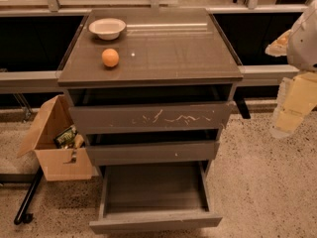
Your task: Close bottom drawer
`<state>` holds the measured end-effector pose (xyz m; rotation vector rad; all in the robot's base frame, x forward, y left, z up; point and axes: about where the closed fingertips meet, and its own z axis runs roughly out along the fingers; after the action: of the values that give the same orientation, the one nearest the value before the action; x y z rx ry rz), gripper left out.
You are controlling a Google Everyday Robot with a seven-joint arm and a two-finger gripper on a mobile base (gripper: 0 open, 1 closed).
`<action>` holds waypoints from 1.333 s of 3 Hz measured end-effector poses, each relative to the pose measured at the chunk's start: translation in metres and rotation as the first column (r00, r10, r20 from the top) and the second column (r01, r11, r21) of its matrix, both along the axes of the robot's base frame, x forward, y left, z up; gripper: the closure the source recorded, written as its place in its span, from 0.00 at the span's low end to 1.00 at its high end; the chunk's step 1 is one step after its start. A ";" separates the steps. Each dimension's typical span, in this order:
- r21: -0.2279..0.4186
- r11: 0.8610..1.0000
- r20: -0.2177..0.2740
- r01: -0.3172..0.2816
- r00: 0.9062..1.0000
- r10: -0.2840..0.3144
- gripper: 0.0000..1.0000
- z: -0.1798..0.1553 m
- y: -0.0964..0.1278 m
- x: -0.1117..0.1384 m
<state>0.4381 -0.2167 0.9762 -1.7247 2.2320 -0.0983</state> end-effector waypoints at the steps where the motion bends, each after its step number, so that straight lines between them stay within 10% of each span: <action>1: 0.005 1.000 0.001 -0.004 1.000 0.004 0.00 -0.002 0.000 0.001; 3: 0.044 0.996 -0.031 -0.073 0.997 0.075 0.00 -0.059 0.005 0.004; 4: 0.131 0.983 -0.176 -0.131 0.972 0.153 0.00 -0.186 0.014 -0.014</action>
Offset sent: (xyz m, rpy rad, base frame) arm 0.0045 -0.0018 -0.0199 0.0382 0.0160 0.0375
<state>0.4241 -0.2030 0.7903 -1.8898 2.1808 0.2324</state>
